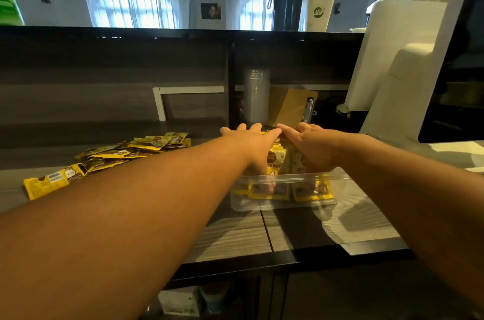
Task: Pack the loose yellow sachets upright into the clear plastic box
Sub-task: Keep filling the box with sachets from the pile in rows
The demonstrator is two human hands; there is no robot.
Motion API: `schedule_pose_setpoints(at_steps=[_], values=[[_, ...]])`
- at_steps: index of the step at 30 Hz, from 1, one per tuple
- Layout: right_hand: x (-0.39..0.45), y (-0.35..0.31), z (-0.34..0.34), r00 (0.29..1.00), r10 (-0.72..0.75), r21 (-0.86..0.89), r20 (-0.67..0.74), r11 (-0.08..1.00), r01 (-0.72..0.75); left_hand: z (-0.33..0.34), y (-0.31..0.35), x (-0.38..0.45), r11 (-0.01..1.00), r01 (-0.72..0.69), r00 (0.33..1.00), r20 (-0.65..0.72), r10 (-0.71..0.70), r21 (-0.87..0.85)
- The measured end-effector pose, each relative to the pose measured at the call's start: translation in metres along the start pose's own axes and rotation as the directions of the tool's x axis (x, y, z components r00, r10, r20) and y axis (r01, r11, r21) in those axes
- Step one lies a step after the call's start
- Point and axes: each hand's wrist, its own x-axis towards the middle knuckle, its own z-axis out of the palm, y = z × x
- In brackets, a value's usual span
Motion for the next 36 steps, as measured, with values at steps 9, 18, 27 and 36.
schedule_pose_setpoints(at_steps=[9,18,27,36], values=[[-0.007,-0.003,0.010,0.977,0.074,0.093,-0.199,0.994,-0.056,0.013,0.006,0.007,0.999,0.003,0.971,-0.239,0.006,0.040],[-0.010,-0.001,-0.017,0.998,0.028,0.206,-0.057,0.979,-0.016,-0.001,-0.012,-0.006,0.979,-0.042,0.977,-0.215,-0.002,-0.200],[-0.002,-0.089,-0.063,0.907,0.012,0.389,-0.422,0.906,0.169,0.027,-0.097,-0.069,0.834,0.061,0.868,-0.384,-0.316,-0.548],[0.048,-0.233,-0.061,0.925,-0.121,0.544,-0.360,0.778,0.313,0.095,-0.199,-0.138,0.820,0.399,0.765,-0.345,-0.544,-0.409]])
